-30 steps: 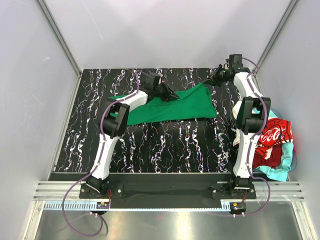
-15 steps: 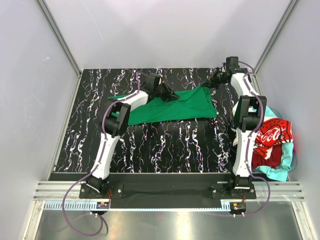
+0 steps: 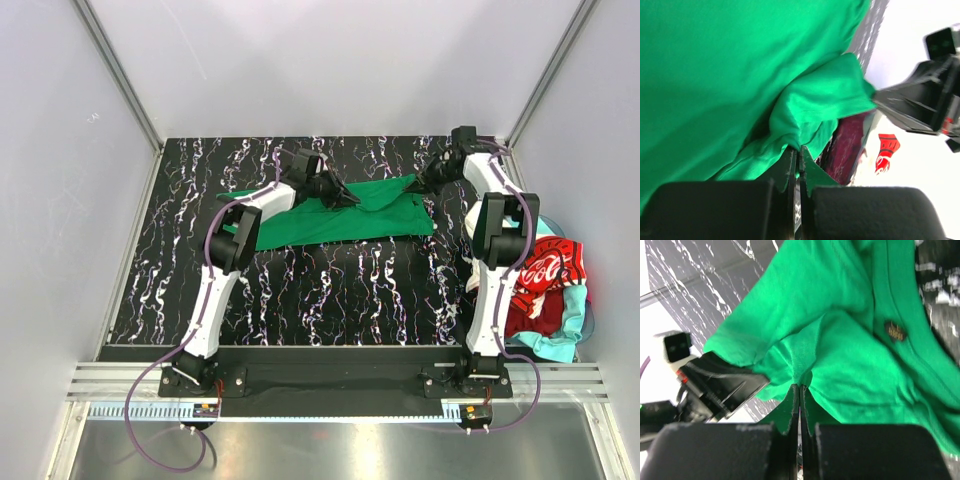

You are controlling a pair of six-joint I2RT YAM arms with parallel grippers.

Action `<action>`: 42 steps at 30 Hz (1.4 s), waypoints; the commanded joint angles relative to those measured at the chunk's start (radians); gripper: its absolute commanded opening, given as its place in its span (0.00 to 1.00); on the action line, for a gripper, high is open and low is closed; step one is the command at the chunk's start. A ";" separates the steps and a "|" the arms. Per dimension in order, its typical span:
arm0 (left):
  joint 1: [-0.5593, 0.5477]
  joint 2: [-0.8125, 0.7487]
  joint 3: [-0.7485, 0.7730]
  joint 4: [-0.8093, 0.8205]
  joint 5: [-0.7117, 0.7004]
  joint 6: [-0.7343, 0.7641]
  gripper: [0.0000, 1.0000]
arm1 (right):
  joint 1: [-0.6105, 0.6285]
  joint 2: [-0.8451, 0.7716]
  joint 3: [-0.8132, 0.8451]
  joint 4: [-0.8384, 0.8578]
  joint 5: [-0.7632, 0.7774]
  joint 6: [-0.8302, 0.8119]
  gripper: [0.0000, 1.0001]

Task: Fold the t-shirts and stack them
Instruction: Fold the tshirt

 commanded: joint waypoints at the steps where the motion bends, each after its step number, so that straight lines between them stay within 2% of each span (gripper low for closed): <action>1: -0.003 -0.026 -0.020 0.005 0.073 0.011 0.01 | -0.006 -0.144 -0.023 -0.005 0.012 -0.007 0.00; 10: -0.010 -0.023 -0.053 0.008 0.112 0.008 0.02 | -0.020 -0.231 -0.149 -0.013 0.052 -0.031 0.00; 21: -0.010 -0.050 -0.098 -0.033 0.136 0.038 0.03 | -0.026 -0.218 -0.226 -0.053 0.101 -0.104 0.00; 24: -0.010 -0.061 -0.098 -0.064 0.147 0.069 0.11 | -0.025 -0.199 -0.234 -0.084 0.141 -0.137 0.00; 25: -0.012 -0.067 -0.096 -0.081 0.144 0.084 0.17 | -0.026 -0.192 -0.231 -0.091 0.154 -0.146 0.00; 27: -0.010 -0.098 -0.098 -0.136 0.132 0.144 0.29 | -0.026 -0.184 -0.218 -0.108 0.200 -0.177 0.10; 29: -0.010 -0.121 -0.093 -0.202 0.112 0.211 0.35 | -0.026 -0.159 -0.168 -0.162 0.236 -0.221 0.13; 30: -0.010 -0.144 -0.090 -0.211 0.113 0.227 0.41 | -0.026 -0.146 -0.148 -0.180 0.242 -0.235 0.21; 31: -0.012 -0.154 -0.084 -0.242 0.113 0.242 0.43 | -0.026 -0.145 -0.119 -0.193 0.249 -0.243 0.25; 34: -0.010 -0.187 -0.040 -0.323 0.078 0.334 0.44 | -0.025 -0.176 -0.099 -0.203 0.288 -0.255 0.35; 37: -0.010 -0.184 0.020 -0.342 0.049 0.356 0.42 | -0.017 -0.198 -0.076 -0.211 0.317 -0.255 0.46; 42: -0.006 -0.188 0.059 -0.345 0.011 0.365 0.34 | 0.027 -0.176 -0.048 -0.185 0.316 -0.203 0.47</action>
